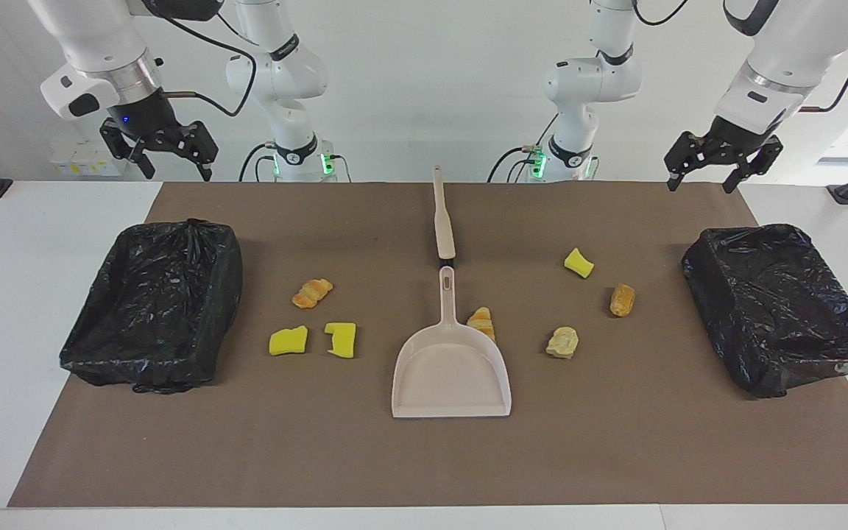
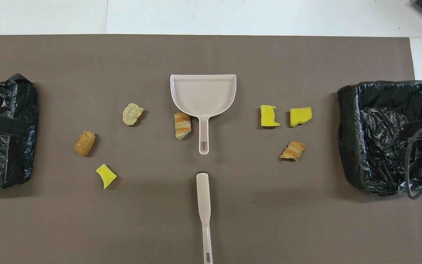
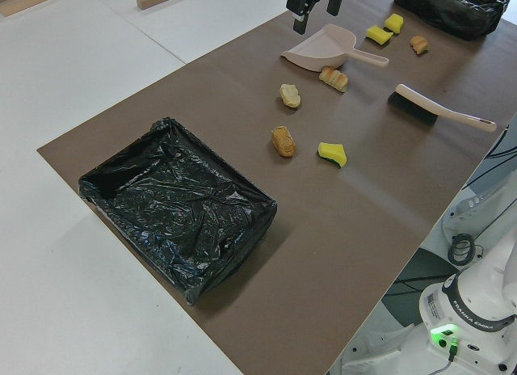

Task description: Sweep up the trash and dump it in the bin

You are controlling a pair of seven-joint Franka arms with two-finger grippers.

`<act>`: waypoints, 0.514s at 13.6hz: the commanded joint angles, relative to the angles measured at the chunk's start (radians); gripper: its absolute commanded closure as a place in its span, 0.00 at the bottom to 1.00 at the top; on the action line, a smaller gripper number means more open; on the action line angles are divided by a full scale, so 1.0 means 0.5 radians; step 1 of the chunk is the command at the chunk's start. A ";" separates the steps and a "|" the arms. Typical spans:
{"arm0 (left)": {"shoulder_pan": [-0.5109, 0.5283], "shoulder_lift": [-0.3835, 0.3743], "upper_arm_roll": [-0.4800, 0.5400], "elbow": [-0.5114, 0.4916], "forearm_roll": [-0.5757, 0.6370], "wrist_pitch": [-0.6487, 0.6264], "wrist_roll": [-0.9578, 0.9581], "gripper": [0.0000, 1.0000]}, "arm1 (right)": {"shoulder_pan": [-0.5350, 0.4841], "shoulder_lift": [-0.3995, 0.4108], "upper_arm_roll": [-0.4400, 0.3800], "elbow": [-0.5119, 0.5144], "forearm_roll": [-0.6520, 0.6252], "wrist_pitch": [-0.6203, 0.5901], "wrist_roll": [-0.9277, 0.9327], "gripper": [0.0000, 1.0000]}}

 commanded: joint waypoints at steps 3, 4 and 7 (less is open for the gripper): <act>-0.016 -0.030 0.007 0.005 -0.009 -0.048 0.023 0.00 | -0.004 -0.075 0.000 -0.101 0.038 0.044 0.002 0.00; -0.016 -0.027 0.007 0.005 -0.015 -0.048 0.023 0.00 | -0.004 -0.076 0.000 -0.104 0.038 0.047 -0.001 0.00; -0.019 -0.030 0.004 -0.010 -0.021 -0.069 0.016 0.00 | -0.001 -0.079 0.000 -0.113 0.035 0.035 0.020 0.00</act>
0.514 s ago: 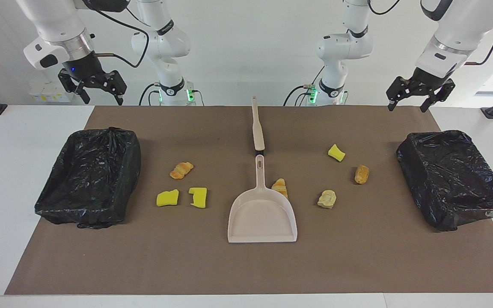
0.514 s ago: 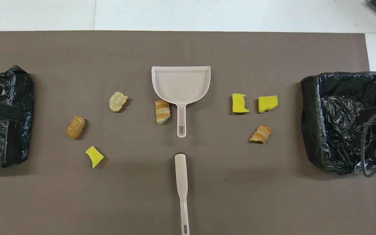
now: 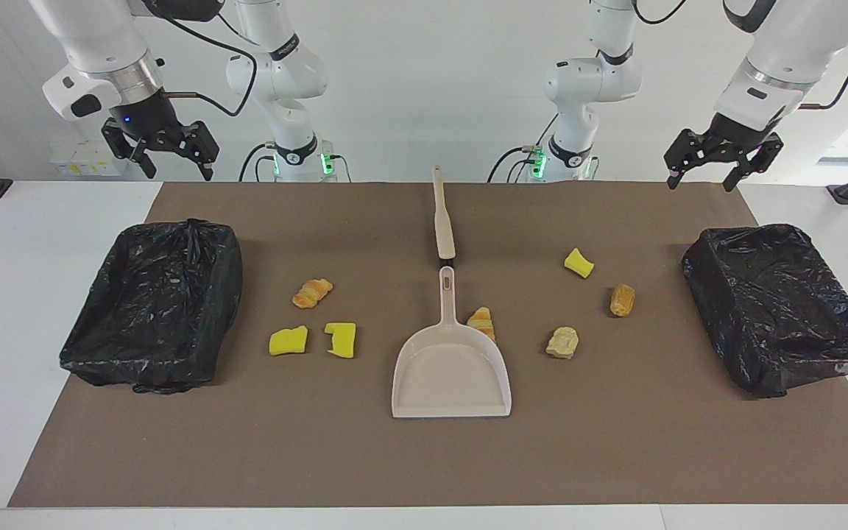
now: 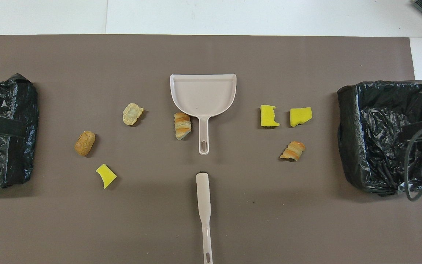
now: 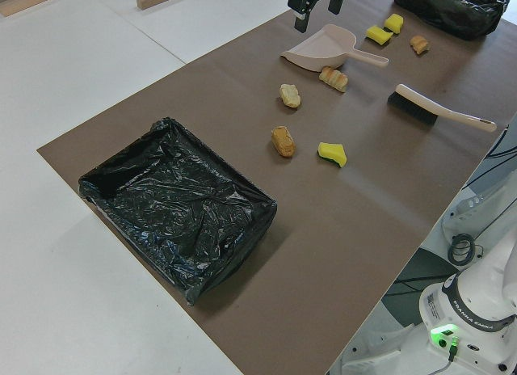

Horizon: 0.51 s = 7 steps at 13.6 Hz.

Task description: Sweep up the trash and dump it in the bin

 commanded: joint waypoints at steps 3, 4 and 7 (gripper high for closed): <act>-0.031 -0.023 -0.005 -0.026 -0.023 -0.054 0.004 0.00 | -0.001 -0.103 0.003 -0.170 0.035 0.044 0.026 0.00; -0.053 -0.023 -0.003 -0.038 -0.038 -0.051 0.001 0.00 | 0.002 -0.094 0.003 -0.165 0.023 0.032 0.020 0.00; -0.117 -0.020 -0.002 -0.115 -0.102 -0.015 -0.011 0.00 | 0.076 -0.033 0.027 -0.101 -0.057 -0.029 0.023 0.00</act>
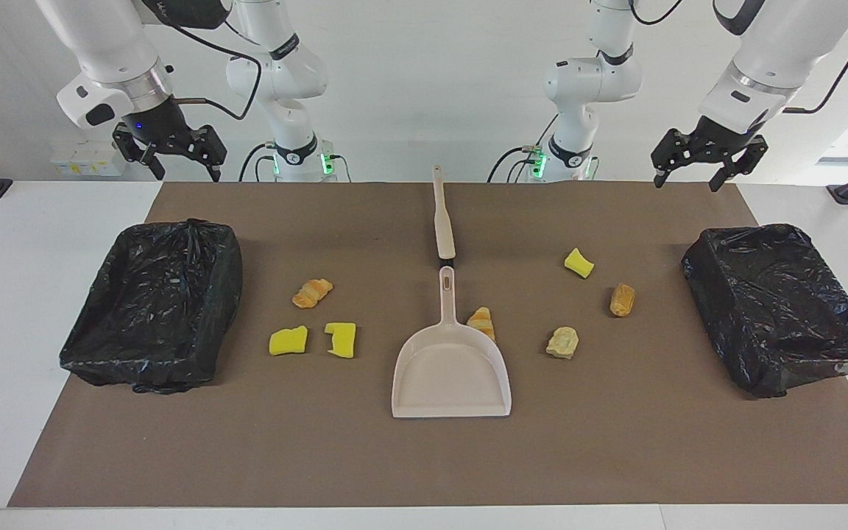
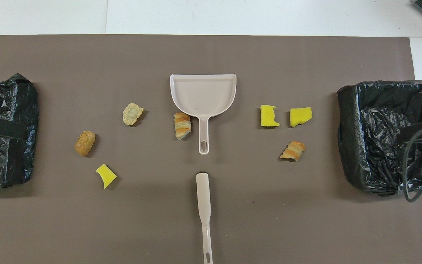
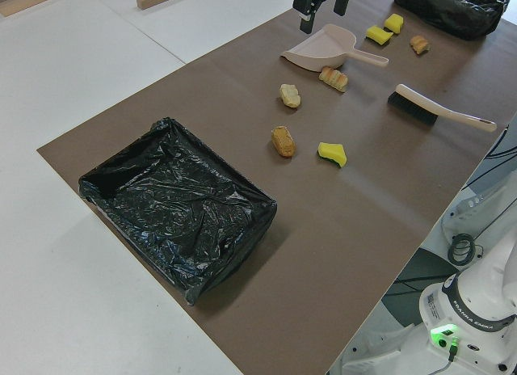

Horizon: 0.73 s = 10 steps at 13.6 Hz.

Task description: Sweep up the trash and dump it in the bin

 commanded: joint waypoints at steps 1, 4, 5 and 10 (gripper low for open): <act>-0.082 -0.024 0.019 -0.120 -0.078 0.045 -0.010 0.00 | 0.053 0.024 0.017 0.023 -0.023 -0.006 0.036 0.00; -0.257 -0.039 0.019 -0.307 -0.118 0.229 -0.196 0.00 | 0.224 0.290 0.017 0.207 -0.011 0.004 0.271 0.00; -0.318 -0.070 0.019 -0.411 -0.121 0.342 -0.270 0.00 | 0.283 0.397 0.017 0.271 -0.002 0.010 0.308 0.00; -0.591 -0.159 0.019 -0.739 -0.124 0.622 -0.473 0.00 | 0.534 0.926 0.020 0.622 0.023 0.190 0.740 0.00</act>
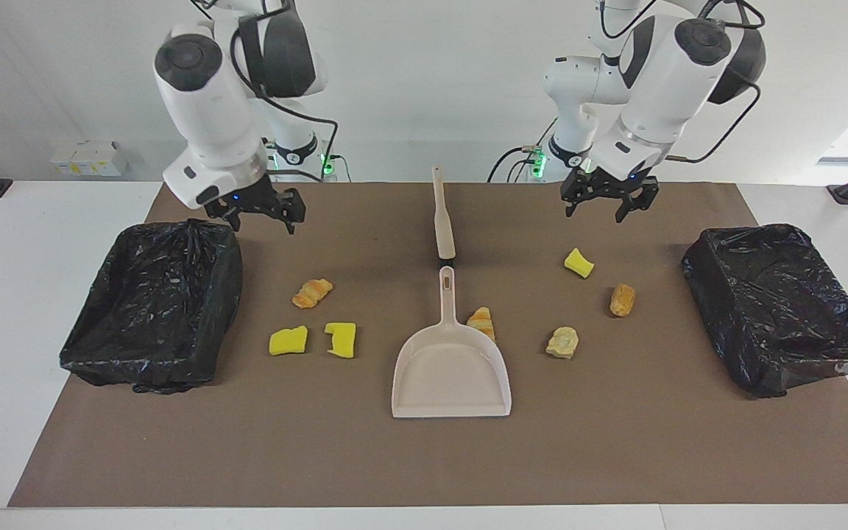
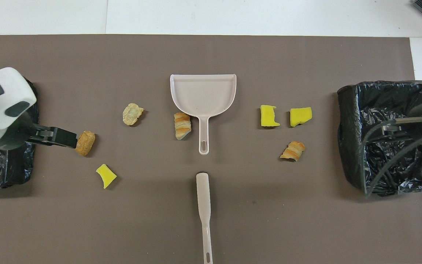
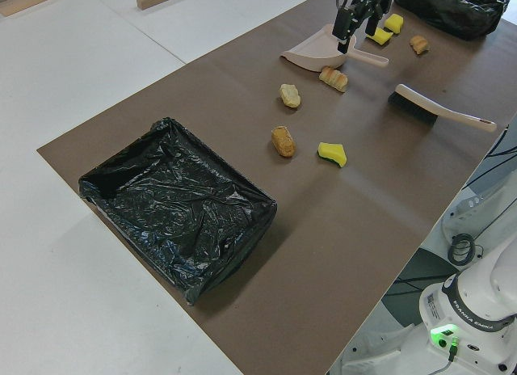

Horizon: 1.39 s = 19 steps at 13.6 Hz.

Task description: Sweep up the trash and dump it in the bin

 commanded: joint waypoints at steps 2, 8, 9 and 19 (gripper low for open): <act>-0.242 -0.198 0.035 -0.391 -0.022 0.304 -0.079 0.00 | 0.121 0.342 0.041 0.213 0.030 0.199 0.340 0.00; -0.833 -0.147 0.035 -0.888 -0.022 0.926 -0.585 0.00 | 0.238 0.717 0.286 0.406 0.106 0.310 0.687 0.00; -0.926 -0.146 0.035 -0.971 -0.022 1.040 -0.683 0.00 | 0.241 0.742 0.320 0.409 0.112 0.346 0.709 0.00; -1.472 -0.082 0.035 -1.208 -0.022 1.351 -1.189 0.00 | 0.428 0.822 0.379 0.299 0.103 0.678 0.672 0.00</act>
